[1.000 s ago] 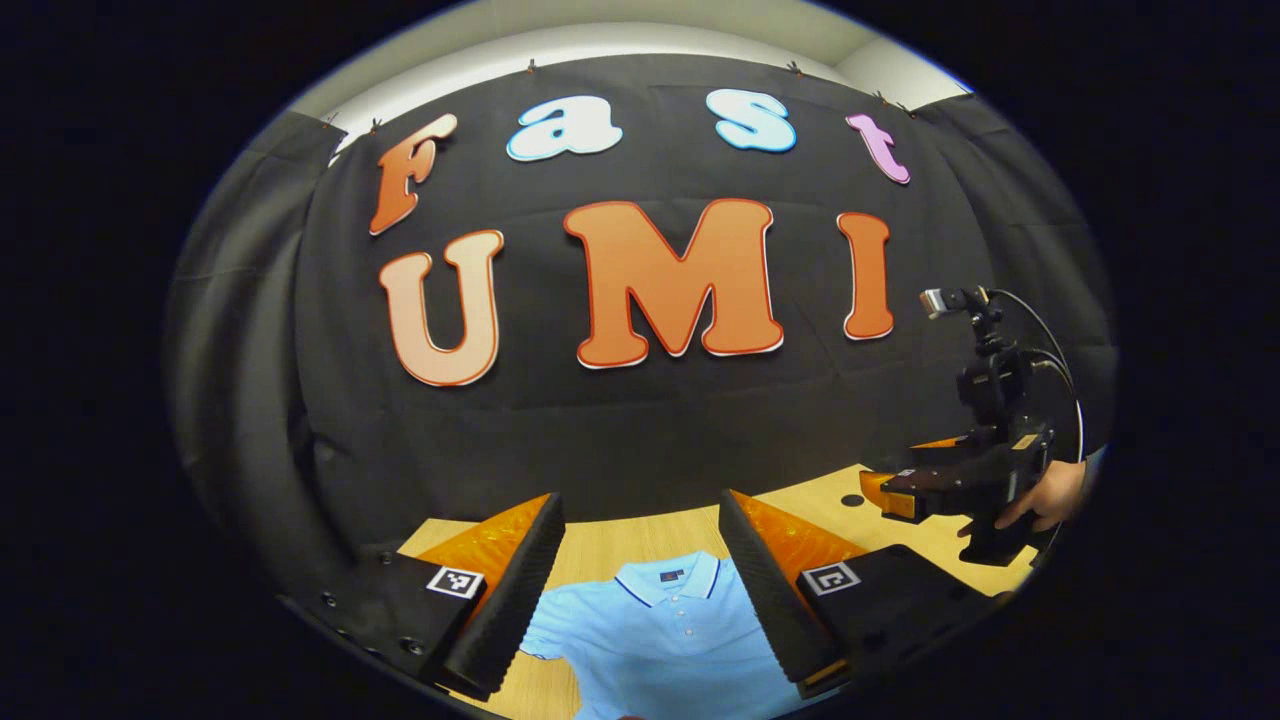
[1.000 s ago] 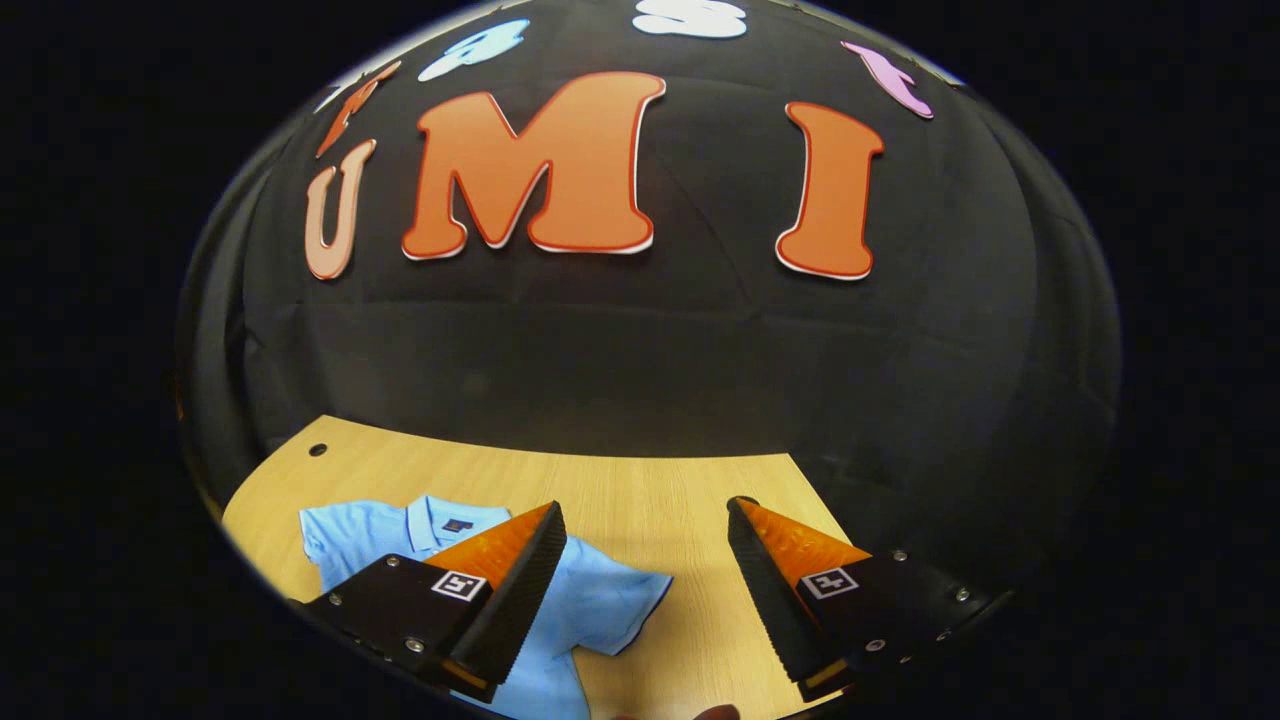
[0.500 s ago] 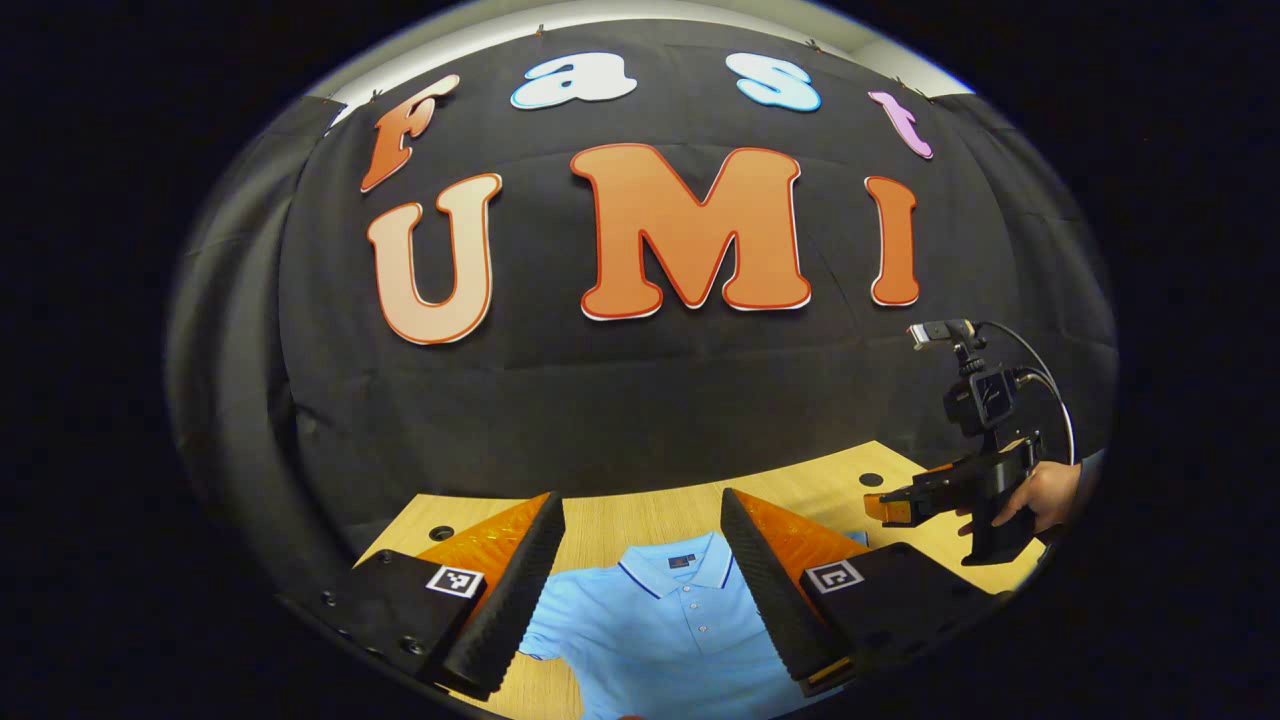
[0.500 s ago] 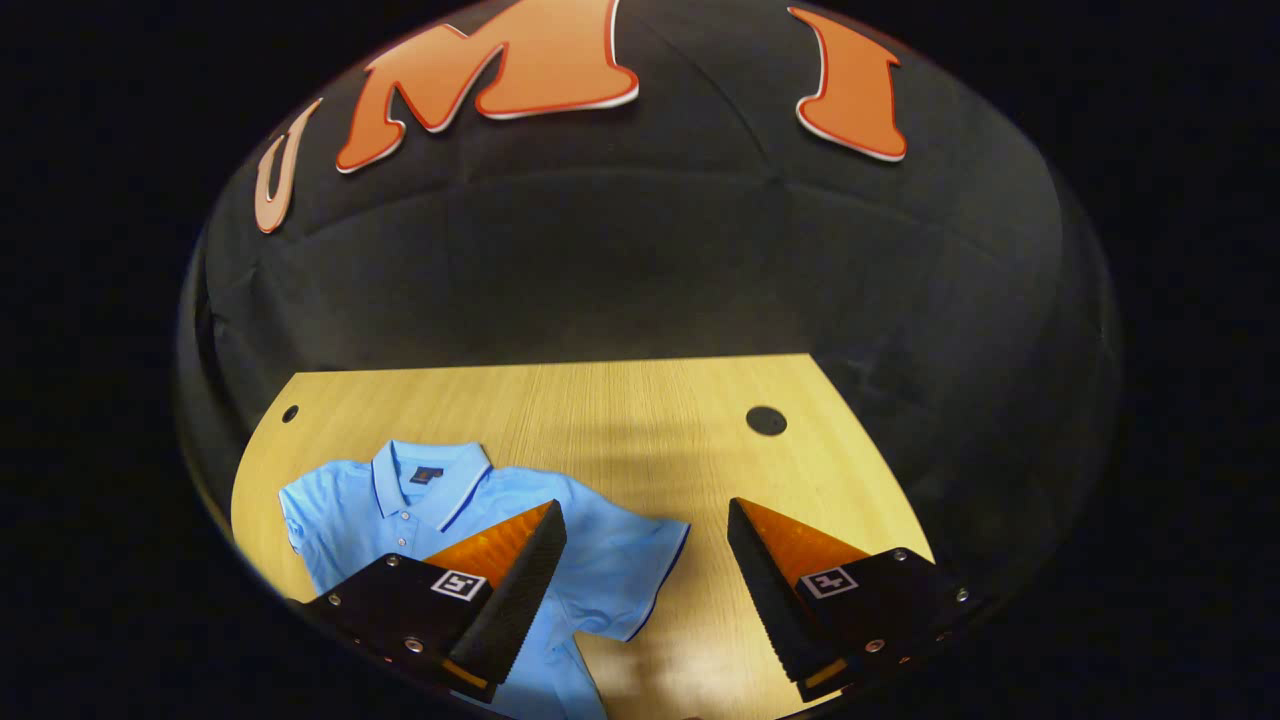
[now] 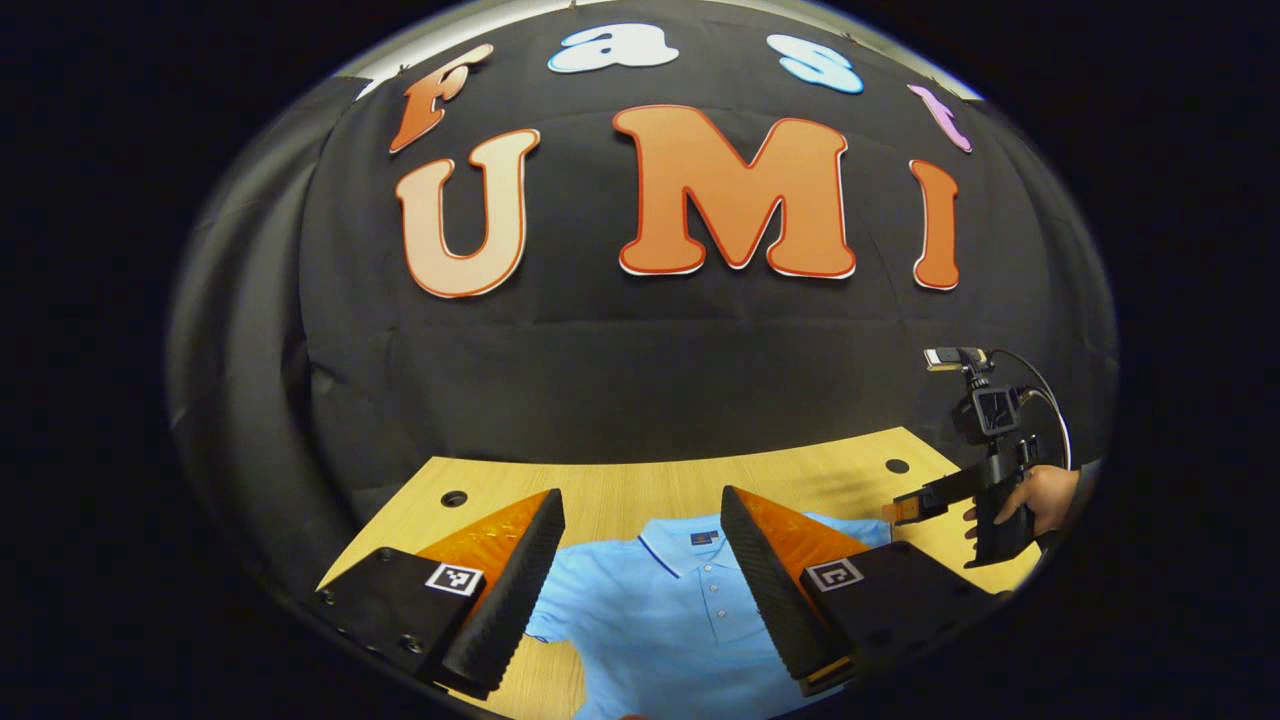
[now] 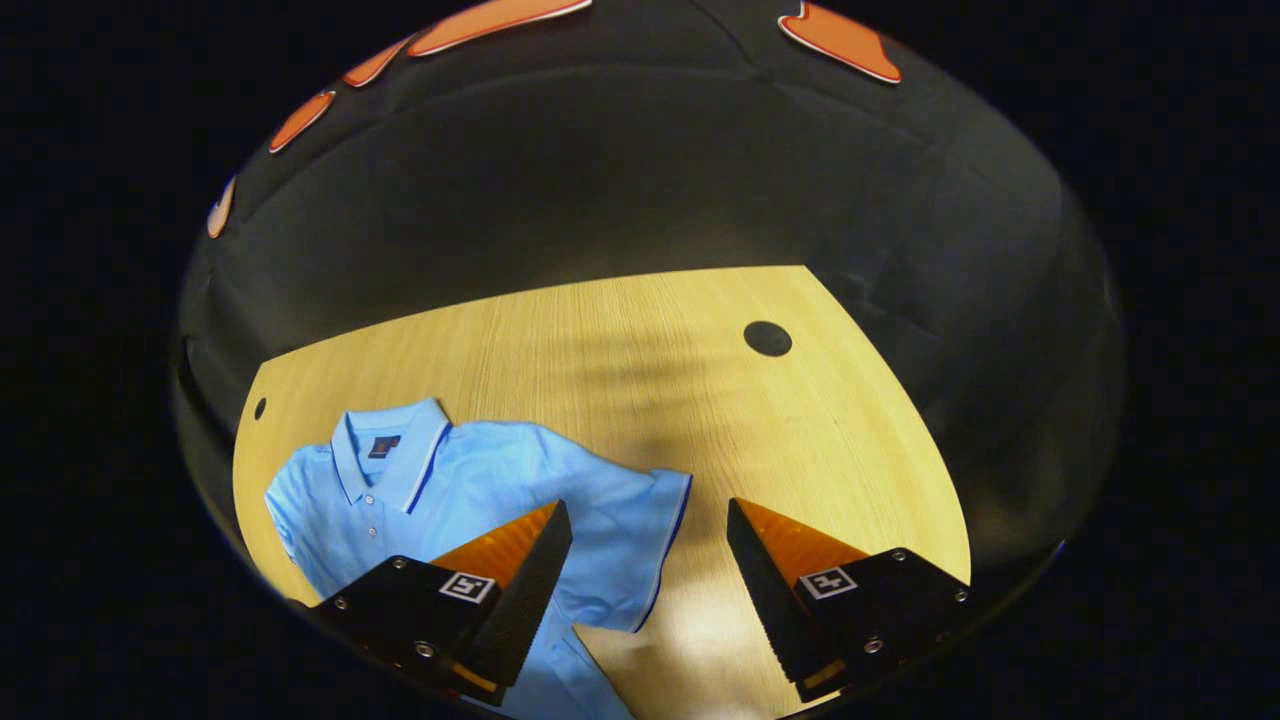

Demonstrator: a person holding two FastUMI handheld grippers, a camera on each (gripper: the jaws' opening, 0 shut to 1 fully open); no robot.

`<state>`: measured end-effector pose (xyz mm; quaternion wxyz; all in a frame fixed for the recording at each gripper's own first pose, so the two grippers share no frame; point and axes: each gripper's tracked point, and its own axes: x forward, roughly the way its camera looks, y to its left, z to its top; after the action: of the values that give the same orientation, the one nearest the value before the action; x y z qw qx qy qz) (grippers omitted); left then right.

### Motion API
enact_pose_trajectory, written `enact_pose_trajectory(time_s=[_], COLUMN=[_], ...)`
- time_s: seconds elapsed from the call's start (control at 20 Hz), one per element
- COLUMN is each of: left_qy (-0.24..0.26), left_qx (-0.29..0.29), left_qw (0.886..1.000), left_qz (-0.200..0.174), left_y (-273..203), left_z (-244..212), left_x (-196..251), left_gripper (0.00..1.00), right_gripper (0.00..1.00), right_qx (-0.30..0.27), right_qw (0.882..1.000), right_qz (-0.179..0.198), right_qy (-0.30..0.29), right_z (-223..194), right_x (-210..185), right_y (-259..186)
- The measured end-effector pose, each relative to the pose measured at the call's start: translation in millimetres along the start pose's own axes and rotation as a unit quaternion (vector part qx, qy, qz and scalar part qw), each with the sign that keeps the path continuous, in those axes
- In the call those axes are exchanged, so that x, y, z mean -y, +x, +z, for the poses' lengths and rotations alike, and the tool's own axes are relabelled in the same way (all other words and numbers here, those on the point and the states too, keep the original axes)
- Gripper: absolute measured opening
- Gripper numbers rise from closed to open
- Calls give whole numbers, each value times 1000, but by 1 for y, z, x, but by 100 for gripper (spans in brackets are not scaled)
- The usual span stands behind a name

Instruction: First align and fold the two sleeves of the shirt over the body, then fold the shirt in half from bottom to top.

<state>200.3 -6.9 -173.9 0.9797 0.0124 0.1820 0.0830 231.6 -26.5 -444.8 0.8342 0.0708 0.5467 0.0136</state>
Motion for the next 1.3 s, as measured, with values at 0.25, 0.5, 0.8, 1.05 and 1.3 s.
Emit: enact_pose_trajectory(time_s=[0.25, 0.5, 0.8, 1.05, 1.3], left_qy=[-12, -18, -2, 4, 10], left_qx=[-17, -25, -22, -26, -22], left_qw=[1000, 999, 999, 999, 998], left_qz=[19, 32, 44, 44, 55], left_y=[1, -2, -11, -14, -20], left_z=[-12, -17, -11, -10, -6], left_x=[-16, -24, -28, -24, -29], left_gripper=[100, 100, 100, 100, 100], right_gripper=[88, 77, 69, 60, 44], right_qx=[-90, -118, -167, -191, -197], right_qw=[995, 992, 985, 979, 978], right_qz=[17, 11, 13, 2, -4], right_qy=[30, 36, 47, 67, 69], right_z=[-31, -36, -52, -62, -65], right_x=[-4, -3, -3, -5, -6], right_y=[10, 14, 21, 31, 37])
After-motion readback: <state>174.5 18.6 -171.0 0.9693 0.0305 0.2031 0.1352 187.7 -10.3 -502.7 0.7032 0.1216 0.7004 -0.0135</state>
